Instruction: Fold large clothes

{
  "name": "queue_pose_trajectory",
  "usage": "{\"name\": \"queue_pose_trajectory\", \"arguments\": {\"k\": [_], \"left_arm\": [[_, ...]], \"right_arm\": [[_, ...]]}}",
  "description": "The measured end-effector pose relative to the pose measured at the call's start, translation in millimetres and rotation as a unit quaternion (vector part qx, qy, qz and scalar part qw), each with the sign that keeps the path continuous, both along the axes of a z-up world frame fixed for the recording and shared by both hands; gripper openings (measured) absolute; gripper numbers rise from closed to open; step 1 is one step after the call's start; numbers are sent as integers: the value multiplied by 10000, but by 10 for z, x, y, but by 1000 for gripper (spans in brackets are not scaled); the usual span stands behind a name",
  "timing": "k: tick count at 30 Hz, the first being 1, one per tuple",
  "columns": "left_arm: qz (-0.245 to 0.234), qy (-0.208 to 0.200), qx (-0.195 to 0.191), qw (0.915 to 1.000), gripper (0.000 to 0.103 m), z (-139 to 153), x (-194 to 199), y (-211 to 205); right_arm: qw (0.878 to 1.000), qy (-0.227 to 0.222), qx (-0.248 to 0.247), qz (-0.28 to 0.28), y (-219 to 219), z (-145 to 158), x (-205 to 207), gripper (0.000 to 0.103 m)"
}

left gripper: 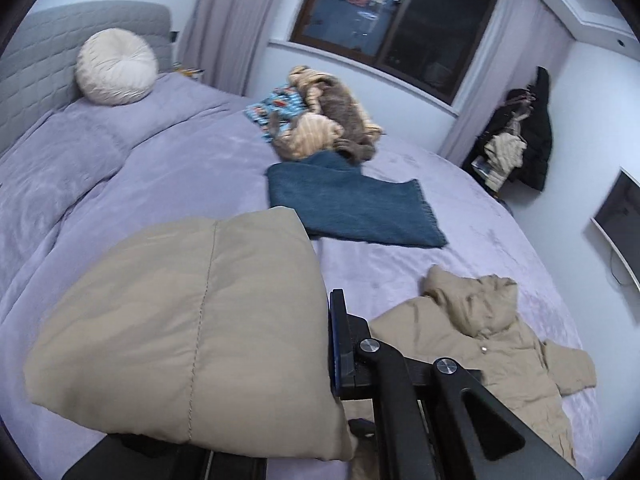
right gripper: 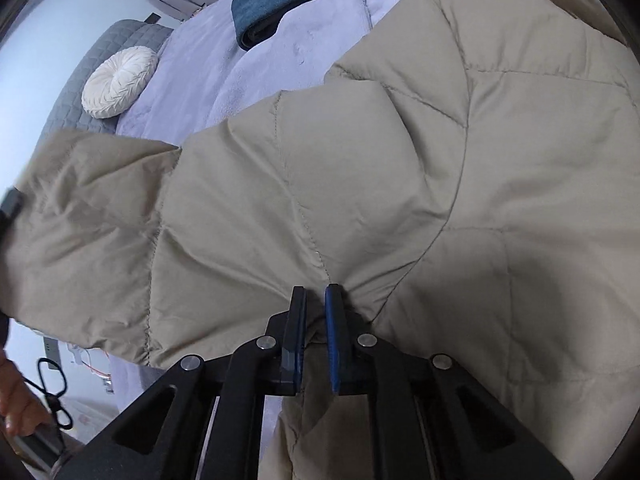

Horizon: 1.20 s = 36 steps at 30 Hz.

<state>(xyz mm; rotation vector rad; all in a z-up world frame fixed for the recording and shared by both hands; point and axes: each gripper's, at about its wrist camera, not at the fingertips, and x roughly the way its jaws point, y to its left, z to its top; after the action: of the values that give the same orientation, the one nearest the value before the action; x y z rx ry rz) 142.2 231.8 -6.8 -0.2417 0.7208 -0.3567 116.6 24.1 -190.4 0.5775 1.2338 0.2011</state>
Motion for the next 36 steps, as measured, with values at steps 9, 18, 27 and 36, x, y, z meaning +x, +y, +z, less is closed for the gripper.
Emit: {"name": "queue_pose_trajectory", "arguments": {"k": [9,18,27,36], "left_arm": [[-1569,-196,195,9872,9,174,-186,-1904],[-2081,564,1743,9608,10,-980,-427,-3386],[-1998,284,2229,9537,103,-1232,-736,-3527],[-1841,110,1780,9666,103,-703,-718,-2858]], "right_arm": [[9986,-271,341,-292,-893,487,-577,11],[9910,-159,-497,-1236,-2388,709,-1520,11],[9902,-189,-318,-1348,-2712,607,-1673,11],[9894,-297,-742,-1212,-2730,799,-1645,13]]}}
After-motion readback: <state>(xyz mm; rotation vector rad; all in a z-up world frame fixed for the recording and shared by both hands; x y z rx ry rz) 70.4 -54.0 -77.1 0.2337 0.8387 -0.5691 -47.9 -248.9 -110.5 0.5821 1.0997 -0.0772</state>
